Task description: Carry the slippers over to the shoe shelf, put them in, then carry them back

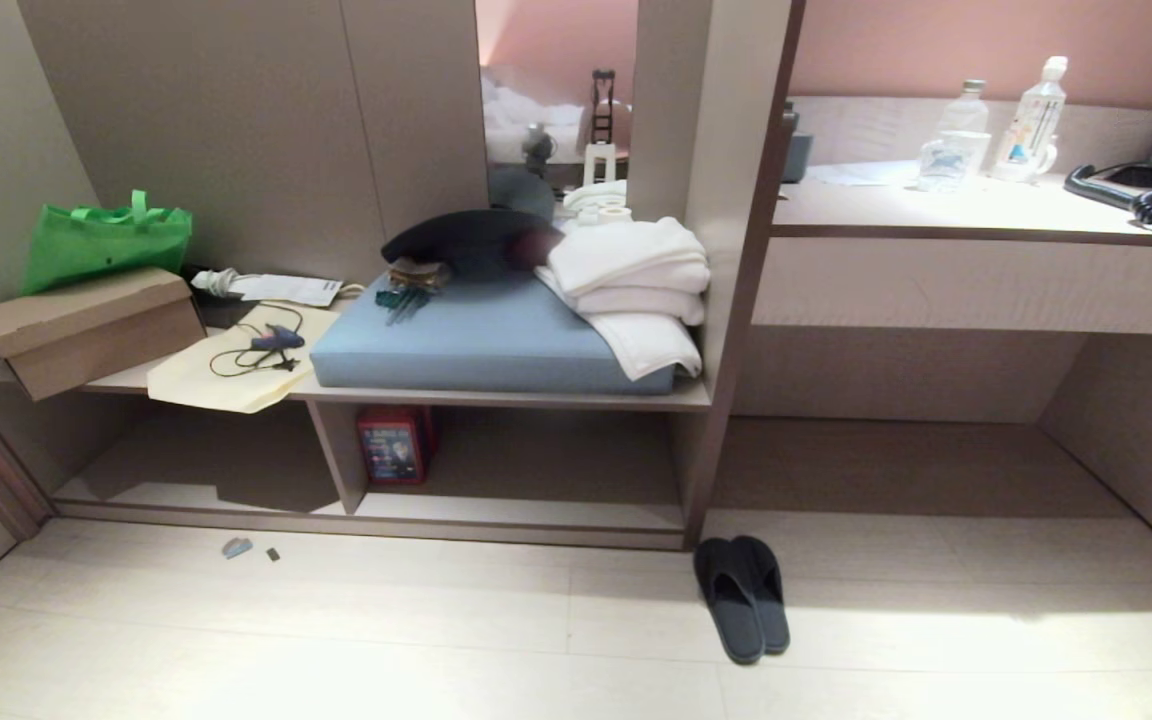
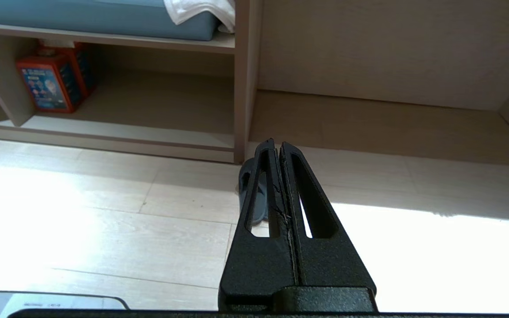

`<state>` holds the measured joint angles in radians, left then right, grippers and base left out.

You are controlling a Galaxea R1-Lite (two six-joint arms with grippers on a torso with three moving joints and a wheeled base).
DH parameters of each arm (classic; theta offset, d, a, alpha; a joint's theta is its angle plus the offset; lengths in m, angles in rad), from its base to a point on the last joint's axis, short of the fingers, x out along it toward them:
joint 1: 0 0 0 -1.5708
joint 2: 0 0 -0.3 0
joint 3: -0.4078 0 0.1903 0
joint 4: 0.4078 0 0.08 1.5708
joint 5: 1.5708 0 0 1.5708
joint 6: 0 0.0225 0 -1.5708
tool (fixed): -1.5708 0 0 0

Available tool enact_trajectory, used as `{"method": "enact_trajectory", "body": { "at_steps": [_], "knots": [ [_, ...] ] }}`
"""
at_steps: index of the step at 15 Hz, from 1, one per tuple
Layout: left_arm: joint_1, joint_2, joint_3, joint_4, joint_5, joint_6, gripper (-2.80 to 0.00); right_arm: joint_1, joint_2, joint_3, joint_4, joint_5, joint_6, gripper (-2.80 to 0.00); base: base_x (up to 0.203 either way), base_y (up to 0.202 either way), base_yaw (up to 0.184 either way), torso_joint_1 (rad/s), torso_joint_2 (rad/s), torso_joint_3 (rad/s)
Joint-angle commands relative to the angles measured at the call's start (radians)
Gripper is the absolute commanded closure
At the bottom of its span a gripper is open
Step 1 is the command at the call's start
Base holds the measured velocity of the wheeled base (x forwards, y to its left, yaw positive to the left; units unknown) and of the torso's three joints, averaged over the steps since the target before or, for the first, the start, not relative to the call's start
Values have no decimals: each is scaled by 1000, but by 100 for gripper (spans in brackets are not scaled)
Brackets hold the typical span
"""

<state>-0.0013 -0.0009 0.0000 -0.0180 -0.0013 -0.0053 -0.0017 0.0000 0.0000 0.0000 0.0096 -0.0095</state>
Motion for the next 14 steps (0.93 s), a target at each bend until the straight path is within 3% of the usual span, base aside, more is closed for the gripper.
{"method": "enact_trajectory", "body": {
  "at_steps": [1,11,14],
  "knots": [
    [1,-1,8,0,0,-1,0,0,2,0,-2,-13,21,0,0,0,0,0,0,0],
    [0,-1,8,-2,0,-1,0,0,2,0,-2,-17,20,0,0,0,0,0,0,0],
    [0,-1,8,0,0,-1,0,0,2,0,-6,-38,60,0,0,0,0,0,0,0]
  ]
}}
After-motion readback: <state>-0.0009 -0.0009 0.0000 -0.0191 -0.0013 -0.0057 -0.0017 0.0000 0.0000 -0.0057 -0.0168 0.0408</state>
